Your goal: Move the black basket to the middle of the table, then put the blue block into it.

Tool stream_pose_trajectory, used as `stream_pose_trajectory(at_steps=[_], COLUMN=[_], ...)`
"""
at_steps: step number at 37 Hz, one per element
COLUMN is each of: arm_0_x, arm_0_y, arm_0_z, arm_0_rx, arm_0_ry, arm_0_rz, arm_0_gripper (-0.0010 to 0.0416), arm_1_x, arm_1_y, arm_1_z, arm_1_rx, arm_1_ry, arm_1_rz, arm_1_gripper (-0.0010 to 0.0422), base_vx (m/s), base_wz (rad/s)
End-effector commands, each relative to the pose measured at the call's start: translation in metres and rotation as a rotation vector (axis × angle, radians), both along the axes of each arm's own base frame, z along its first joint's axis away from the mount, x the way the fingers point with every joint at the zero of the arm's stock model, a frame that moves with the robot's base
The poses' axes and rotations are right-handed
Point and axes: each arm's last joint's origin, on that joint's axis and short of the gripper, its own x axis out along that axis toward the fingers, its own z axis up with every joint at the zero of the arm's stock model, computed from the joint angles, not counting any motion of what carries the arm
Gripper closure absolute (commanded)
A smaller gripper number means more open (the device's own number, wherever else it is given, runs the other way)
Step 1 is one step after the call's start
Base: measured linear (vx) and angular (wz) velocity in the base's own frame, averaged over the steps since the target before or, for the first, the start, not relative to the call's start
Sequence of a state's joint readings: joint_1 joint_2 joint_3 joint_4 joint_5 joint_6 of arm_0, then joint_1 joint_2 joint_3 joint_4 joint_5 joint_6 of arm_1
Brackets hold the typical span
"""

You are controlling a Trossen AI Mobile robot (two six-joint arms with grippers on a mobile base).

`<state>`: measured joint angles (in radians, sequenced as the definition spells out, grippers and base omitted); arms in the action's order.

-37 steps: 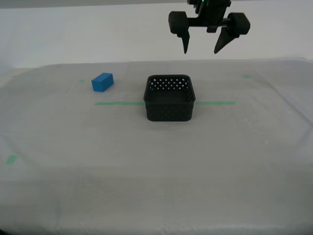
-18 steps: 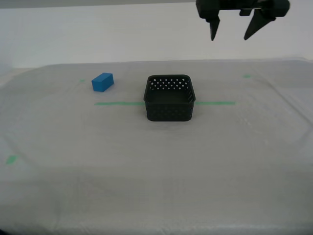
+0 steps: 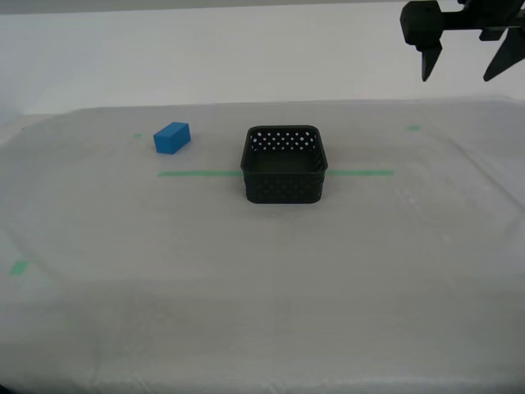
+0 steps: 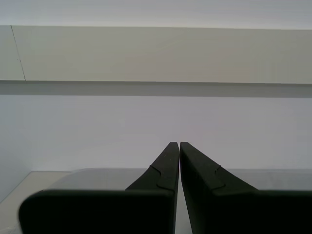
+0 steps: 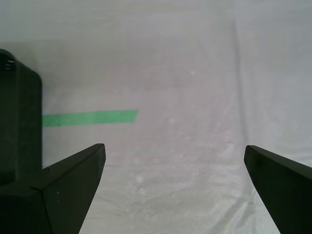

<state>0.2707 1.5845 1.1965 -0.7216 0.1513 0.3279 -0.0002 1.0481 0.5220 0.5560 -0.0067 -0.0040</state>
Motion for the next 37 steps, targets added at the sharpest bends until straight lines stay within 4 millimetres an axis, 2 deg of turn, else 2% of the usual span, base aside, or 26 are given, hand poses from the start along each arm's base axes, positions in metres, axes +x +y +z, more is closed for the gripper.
stream_pose_trajectory(at_steps=[1, 19, 37], arm_0_x=[-0.001, 0.003, 0.004], arm_0_y=[-0.01, -0.033, -0.033], arm_0_z=[-0.006, -0.037, -0.036], arm_0_rx=[-0.009, 0.006, 0.003], arm_0_ry=[0.004, -0.051, -0.065], arm_0_rz=[-0.021, -0.051, -0.038], arm_0_gripper=[0.0005, 0.0005, 0.0007], arm_1_x=[0.0, 0.0, 0.0], arm_1_y=[0.0, 0.0, 0.0], arm_1_z=[0.001, 0.001, 0.001], arm_1_rx=[0.001, 0.001, 0.001], arm_1_ry=[-0.007, -0.007, -0.007], arm_1_rz=[0.0, 0.0, 0.0], arm_1_gripper=[0.0412, 0.0412, 0.0412], base_vx=[0.0, 0.0, 0.0], base_wz=[0.0, 0.0, 0.0])
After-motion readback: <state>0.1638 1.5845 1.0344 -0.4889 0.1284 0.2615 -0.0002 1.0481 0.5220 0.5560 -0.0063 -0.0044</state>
